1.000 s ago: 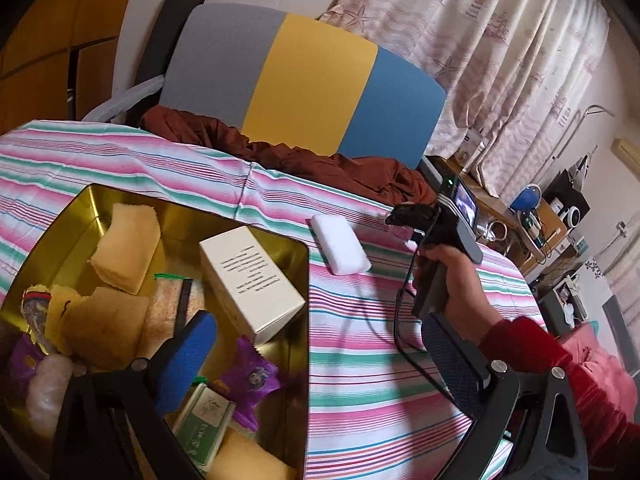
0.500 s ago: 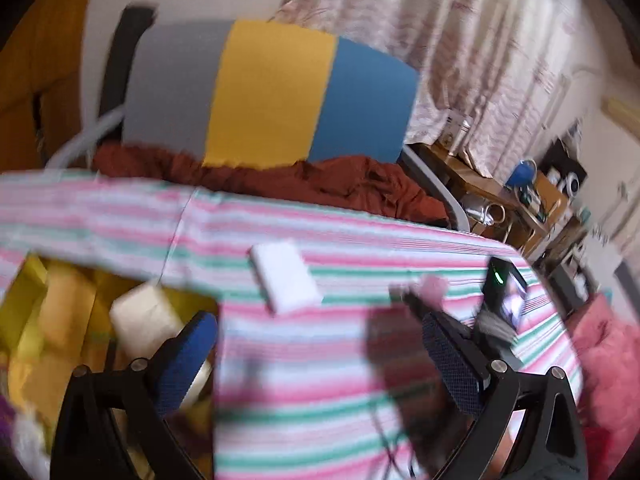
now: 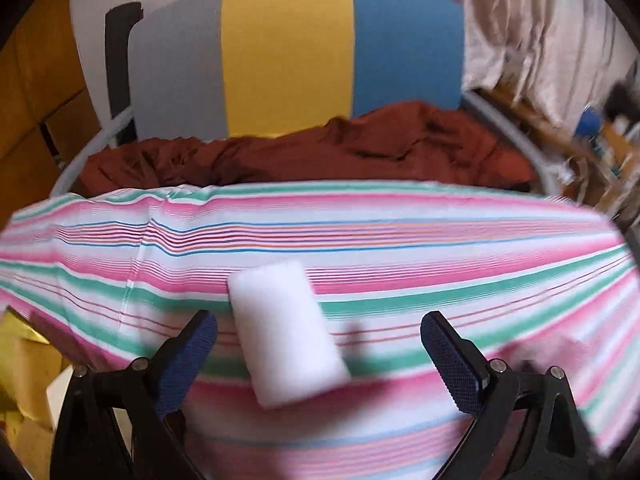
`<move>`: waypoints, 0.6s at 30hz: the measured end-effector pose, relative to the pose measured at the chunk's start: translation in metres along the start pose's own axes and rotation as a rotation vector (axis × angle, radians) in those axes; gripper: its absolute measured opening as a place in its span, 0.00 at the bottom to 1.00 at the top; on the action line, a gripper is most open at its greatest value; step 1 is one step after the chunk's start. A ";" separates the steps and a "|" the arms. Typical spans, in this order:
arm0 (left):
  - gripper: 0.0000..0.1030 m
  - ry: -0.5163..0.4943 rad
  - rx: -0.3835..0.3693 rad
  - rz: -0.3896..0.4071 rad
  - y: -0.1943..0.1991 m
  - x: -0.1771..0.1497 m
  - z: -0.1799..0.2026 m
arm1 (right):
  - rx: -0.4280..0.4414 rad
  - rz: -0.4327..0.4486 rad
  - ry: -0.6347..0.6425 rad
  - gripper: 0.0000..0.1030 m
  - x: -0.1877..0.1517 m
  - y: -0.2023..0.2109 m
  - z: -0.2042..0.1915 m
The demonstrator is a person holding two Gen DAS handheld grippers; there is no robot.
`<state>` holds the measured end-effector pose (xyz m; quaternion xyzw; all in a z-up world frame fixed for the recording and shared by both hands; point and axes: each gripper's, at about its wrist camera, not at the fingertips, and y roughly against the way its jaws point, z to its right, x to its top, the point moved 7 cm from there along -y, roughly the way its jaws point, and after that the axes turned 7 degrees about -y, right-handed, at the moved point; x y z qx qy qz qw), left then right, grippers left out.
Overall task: Organize objects
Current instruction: 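Grasp the white foam block with the left tool while the right tool holds the roller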
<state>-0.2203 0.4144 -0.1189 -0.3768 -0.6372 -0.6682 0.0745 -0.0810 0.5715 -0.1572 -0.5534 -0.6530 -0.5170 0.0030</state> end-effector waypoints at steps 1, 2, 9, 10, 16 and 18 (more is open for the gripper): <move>0.97 -0.003 0.015 -0.017 -0.009 -0.002 -0.001 | 0.007 0.001 -0.006 0.35 0.000 0.000 0.001; 0.97 0.001 0.016 -0.033 -0.016 -0.004 -0.002 | 0.010 0.002 -0.009 0.35 0.000 0.000 0.001; 0.90 0.058 0.000 -0.096 -0.046 -0.019 -0.005 | 0.025 0.007 -0.022 0.35 -0.001 0.000 0.002; 0.88 0.056 0.012 -0.070 -0.043 -0.018 -0.005 | 0.026 0.007 -0.023 0.35 -0.002 0.000 0.002; 0.59 0.011 0.039 0.010 -0.034 -0.021 -0.003 | 0.032 0.011 -0.030 0.35 -0.001 -0.001 0.003; 0.57 0.001 0.037 0.014 -0.033 -0.021 -0.002 | 0.034 0.014 -0.031 0.35 -0.001 -0.001 0.003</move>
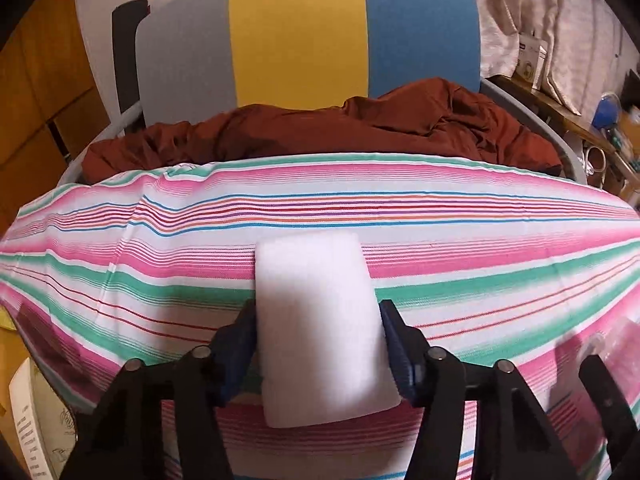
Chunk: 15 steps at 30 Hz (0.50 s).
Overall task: Organize objects
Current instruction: 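Grasp the white foam block with the left tool while the right tool holds the roller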
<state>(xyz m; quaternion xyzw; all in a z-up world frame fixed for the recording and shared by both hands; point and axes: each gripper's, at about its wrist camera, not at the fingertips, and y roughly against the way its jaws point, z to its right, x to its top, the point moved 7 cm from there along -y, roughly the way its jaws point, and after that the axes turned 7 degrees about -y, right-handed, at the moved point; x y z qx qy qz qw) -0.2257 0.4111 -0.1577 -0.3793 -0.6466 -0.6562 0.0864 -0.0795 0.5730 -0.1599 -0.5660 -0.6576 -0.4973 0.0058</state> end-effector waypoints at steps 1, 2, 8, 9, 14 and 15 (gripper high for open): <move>0.56 0.000 -0.005 0.001 0.001 -0.001 0.000 | 0.000 0.001 -0.001 0.35 0.000 0.000 0.000; 0.56 0.008 -0.012 -0.001 0.003 -0.002 0.000 | 0.000 0.004 -0.001 0.35 0.000 0.000 0.000; 0.56 0.121 -0.144 0.023 0.036 -0.013 -0.004 | -0.013 0.010 0.008 0.35 0.000 0.000 -0.001; 0.56 0.136 -0.182 0.046 0.049 -0.014 -0.004 | -0.017 0.012 0.011 0.35 0.000 0.000 -0.001; 0.56 0.106 -0.325 0.146 0.104 -0.025 -0.002 | -0.053 0.024 0.019 0.35 0.001 0.002 0.000; 0.56 0.104 -0.342 0.163 0.115 -0.031 -0.006 | -0.065 0.028 0.020 0.35 0.001 0.003 0.001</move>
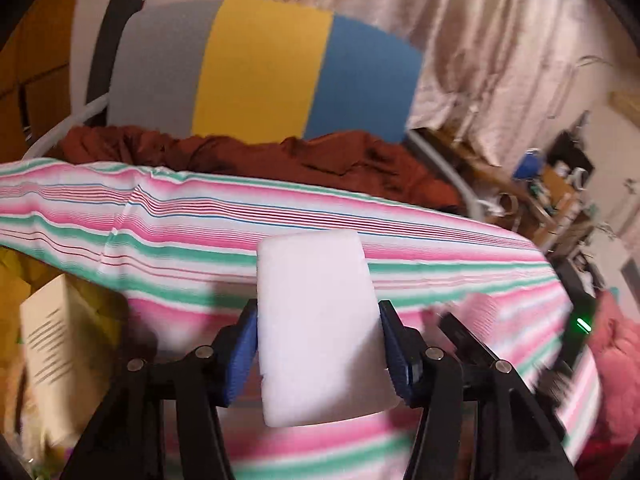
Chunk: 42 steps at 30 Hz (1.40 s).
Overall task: Organize objects
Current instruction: 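Grasp the white foam block with the left tool while the right tool holds the roller, then carry the roller and white block into the gold tray and open both tools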
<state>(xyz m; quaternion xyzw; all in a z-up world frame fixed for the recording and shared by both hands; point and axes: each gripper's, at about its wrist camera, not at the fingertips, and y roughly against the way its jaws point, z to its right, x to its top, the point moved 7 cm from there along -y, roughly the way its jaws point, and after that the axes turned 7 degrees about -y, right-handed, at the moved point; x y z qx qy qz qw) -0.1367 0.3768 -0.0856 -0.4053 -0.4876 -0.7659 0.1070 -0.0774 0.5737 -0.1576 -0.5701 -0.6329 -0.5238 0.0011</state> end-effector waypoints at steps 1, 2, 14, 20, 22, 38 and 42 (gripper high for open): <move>0.56 0.001 -0.005 0.006 0.008 -0.002 -0.001 | -0.018 0.006 0.002 0.35 0.000 0.001 0.001; 0.56 0.001 -0.008 0.013 0.017 -0.005 -0.004 | -0.034 0.011 0.005 0.35 0.000 0.003 0.002; 0.57 -0.069 0.058 0.187 0.136 -0.029 -0.050 | -0.066 0.048 0.141 0.35 -0.017 0.031 -0.018; 0.57 -0.032 0.121 0.209 0.175 -0.043 -0.099 | -0.058 0.062 0.234 0.35 -0.035 0.051 -0.037; 0.57 -0.013 0.149 0.190 0.180 -0.051 -0.120 | -0.045 0.061 0.257 0.35 -0.043 0.059 -0.044; 0.62 0.104 0.114 0.031 0.166 -0.088 -0.202 | 0.230 0.016 0.414 0.35 -0.123 0.150 -0.143; 0.89 0.153 0.108 0.032 0.169 -0.092 -0.208 | 0.299 -0.004 0.439 0.35 -0.134 0.169 -0.172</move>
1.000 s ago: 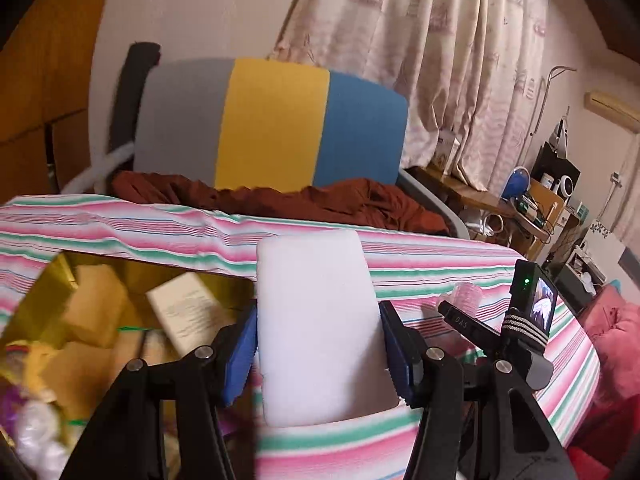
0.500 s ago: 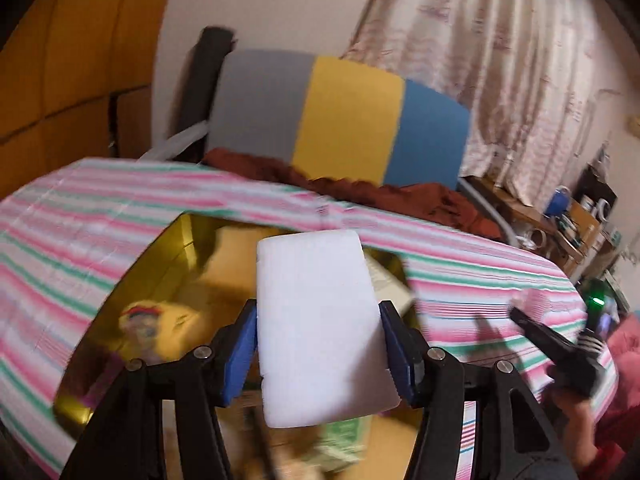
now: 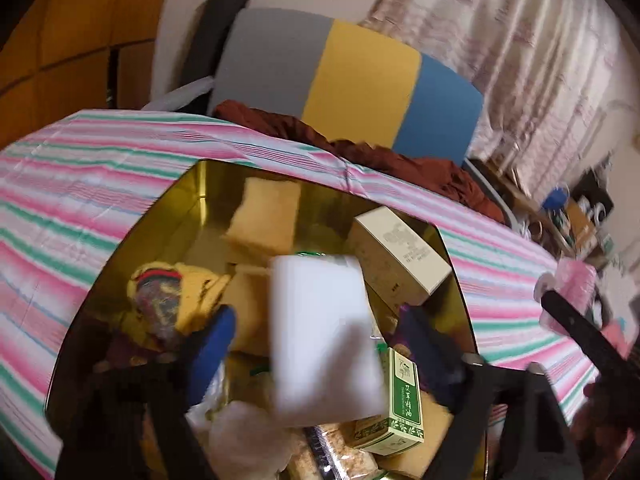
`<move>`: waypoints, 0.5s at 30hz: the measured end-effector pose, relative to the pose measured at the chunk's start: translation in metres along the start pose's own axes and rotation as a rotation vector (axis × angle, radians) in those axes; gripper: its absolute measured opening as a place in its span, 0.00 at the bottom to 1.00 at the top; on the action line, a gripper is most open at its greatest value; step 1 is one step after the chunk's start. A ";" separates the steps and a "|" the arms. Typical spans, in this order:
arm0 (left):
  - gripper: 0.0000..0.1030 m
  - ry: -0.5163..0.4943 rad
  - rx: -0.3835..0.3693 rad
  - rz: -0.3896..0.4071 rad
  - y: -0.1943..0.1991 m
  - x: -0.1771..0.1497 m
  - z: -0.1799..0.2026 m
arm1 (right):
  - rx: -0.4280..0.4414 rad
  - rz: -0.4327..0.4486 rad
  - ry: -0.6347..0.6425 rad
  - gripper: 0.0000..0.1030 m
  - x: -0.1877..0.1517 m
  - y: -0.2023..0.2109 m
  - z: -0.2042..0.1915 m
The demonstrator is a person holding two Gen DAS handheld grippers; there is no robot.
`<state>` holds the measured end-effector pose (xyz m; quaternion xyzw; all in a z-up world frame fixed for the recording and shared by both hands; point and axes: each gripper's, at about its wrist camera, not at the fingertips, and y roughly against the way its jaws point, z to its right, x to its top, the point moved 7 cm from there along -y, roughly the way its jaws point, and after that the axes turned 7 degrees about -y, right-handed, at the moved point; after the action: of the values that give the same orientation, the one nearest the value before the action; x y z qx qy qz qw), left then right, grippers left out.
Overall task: Organize objects
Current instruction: 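Carry the roller and white block into the gold tray and open both tools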
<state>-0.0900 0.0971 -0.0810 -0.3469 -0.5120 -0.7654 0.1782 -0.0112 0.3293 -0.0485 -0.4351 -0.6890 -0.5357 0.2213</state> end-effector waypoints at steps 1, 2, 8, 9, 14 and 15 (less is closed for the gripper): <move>0.90 0.013 -0.001 0.013 0.005 -0.001 -0.003 | 0.019 -0.004 0.014 0.35 0.000 0.002 -0.010; 0.93 0.017 0.006 0.021 0.009 -0.001 -0.005 | 0.035 -0.008 0.024 0.35 0.000 0.002 -0.018; 0.99 -0.012 0.100 0.076 0.041 -0.015 -0.022 | 0.141 -0.122 0.067 0.35 -0.015 -0.013 -0.068; 1.00 -0.010 0.111 0.080 0.046 -0.018 -0.026 | 0.162 -0.151 0.087 0.35 -0.018 -0.019 -0.079; 1.00 0.059 0.112 0.079 0.062 -0.033 -0.049 | 0.214 -0.251 0.162 0.35 -0.020 -0.047 -0.113; 1.00 0.073 0.116 0.078 0.064 -0.034 -0.053 | 0.213 -0.263 0.173 0.35 -0.019 -0.054 -0.117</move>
<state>-0.0442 0.0201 -0.0755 -0.3274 -0.5348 -0.7390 0.2463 -0.0655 0.2110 -0.0541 -0.2679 -0.7711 -0.5195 0.2524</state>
